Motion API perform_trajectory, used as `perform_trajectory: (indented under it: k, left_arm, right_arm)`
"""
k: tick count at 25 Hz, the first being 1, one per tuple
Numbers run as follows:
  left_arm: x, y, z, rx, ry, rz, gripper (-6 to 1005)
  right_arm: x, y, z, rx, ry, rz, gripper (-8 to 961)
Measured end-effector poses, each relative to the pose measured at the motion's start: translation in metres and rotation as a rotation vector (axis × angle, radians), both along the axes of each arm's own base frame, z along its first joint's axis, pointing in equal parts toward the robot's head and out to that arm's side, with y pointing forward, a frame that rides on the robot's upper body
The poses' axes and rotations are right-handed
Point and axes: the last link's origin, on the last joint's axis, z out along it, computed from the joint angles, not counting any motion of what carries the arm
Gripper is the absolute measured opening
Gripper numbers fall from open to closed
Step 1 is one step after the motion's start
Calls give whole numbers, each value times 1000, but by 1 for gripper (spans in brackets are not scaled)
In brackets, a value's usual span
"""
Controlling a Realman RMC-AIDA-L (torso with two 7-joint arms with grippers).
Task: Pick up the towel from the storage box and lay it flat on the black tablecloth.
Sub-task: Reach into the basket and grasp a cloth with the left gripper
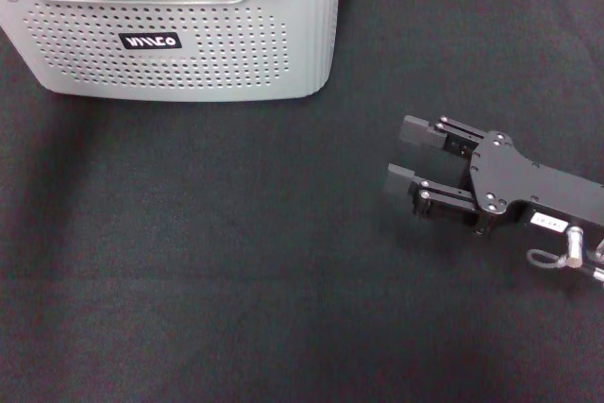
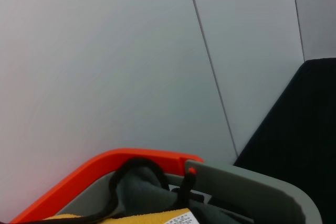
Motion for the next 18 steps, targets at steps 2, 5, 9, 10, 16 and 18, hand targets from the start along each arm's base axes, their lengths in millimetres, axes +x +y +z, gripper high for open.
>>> perform_trajectory:
  k: [2, 5, 9, 10, 16, 18]
  left_arm:
    - [0, -1, -1, -5, 2, 0, 488]
    - [1, -2, -5, -19, 10, 0, 487]
    - [-2, -1, -7, -9, 35, 10, 487]
    - [-3, 0, -6, 1, 40, 13, 487]
    - [-5, 4, -1, 47, 52, 25, 486]
    - [-7, 5, -1, 49, 62, 28, 486]
  right_arm:
    - [-1, 2, 0, 1, -4, 2, 729]
    - [-2, 2, -1, 1, -6, 3, 728]
    - [-3, 4, -1, 2, -9, 5, 727]
    - [-3, 4, -1, 2, -9, 5, 727]
    - [-2, 3, -1, 2, -10, 1, 725]
    - [-2, 3, -1, 4, -8, 0, 725]
